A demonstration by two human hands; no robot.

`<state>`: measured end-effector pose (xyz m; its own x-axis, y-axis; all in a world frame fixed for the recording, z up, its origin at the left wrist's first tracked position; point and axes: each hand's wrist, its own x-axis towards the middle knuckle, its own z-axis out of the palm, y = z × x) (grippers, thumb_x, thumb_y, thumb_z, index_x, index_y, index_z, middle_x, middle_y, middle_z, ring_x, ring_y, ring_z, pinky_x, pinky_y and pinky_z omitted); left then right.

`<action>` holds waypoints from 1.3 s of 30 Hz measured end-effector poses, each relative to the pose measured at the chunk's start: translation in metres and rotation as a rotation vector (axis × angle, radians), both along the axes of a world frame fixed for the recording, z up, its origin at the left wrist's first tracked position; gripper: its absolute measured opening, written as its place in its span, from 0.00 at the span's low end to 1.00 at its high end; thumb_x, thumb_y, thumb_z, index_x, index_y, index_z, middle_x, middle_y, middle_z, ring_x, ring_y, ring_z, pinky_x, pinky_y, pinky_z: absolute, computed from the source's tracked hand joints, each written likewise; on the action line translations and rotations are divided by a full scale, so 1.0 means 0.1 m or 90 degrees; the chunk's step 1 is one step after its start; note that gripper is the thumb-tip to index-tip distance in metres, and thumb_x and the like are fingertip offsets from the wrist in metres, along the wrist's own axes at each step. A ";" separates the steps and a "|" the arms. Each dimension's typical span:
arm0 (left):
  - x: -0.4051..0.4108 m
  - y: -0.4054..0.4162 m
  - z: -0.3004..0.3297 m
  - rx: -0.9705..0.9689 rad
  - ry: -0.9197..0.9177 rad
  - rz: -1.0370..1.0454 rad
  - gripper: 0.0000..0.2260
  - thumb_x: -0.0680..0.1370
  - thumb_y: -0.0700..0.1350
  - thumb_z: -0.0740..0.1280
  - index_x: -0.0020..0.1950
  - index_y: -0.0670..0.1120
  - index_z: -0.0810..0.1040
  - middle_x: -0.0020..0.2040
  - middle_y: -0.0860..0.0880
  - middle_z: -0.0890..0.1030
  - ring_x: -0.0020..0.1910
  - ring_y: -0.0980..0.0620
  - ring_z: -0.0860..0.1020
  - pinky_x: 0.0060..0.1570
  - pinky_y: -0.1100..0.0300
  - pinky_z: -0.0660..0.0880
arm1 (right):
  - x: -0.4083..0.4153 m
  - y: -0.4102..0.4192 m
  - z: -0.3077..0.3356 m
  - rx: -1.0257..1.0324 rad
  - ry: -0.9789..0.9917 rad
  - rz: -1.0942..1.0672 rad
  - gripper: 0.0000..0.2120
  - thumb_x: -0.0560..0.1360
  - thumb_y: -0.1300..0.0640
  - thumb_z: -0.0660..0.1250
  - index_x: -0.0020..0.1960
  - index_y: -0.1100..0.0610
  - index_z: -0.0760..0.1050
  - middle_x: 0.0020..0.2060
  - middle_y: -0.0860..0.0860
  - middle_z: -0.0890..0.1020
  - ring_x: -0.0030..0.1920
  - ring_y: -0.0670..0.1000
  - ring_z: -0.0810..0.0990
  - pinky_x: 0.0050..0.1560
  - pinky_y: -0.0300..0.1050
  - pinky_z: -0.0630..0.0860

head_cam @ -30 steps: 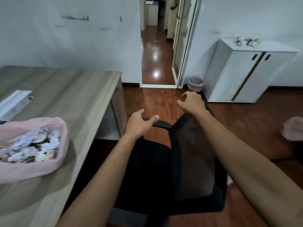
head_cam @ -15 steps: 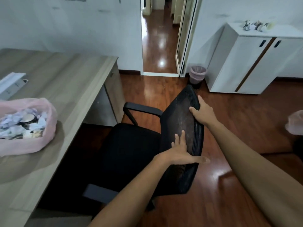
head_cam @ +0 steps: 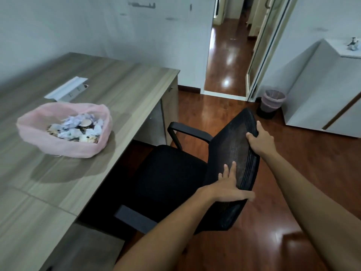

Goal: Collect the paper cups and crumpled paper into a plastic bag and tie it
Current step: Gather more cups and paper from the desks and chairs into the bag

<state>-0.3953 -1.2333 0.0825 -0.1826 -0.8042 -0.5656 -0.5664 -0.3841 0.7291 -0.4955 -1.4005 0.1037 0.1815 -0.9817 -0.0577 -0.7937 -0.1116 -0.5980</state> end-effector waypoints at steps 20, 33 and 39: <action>1.99 0.28 0.01 -0.054 -0.001 0.134 0.49 0.68 0.59 0.68 0.77 0.65 0.37 0.80 0.55 0.37 0.79 0.44 0.51 0.72 0.42 0.60 | 2.15 0.08 -0.05 0.023 -0.057 0.024 0.29 0.82 0.53 0.56 0.80 0.54 0.48 0.70 0.60 0.70 0.71 0.63 0.65 0.65 0.53 0.70; 2.83 0.09 0.01 -0.065 -0.060 0.152 0.47 0.69 0.60 0.67 0.78 0.64 0.38 0.80 0.56 0.41 0.77 0.43 0.58 0.68 0.48 0.64 | 3.12 -0.18 -0.06 0.028 -0.040 0.030 0.29 0.82 0.52 0.55 0.80 0.52 0.47 0.69 0.62 0.71 0.69 0.64 0.68 0.65 0.53 0.70; 2.85 0.06 -0.02 -0.069 -0.064 0.145 0.48 0.67 0.63 0.68 0.77 0.66 0.39 0.80 0.56 0.42 0.76 0.44 0.60 0.69 0.48 0.64 | 3.09 -0.21 -0.06 0.009 -0.005 0.045 0.30 0.82 0.50 0.55 0.80 0.53 0.47 0.68 0.62 0.73 0.67 0.64 0.71 0.64 0.53 0.70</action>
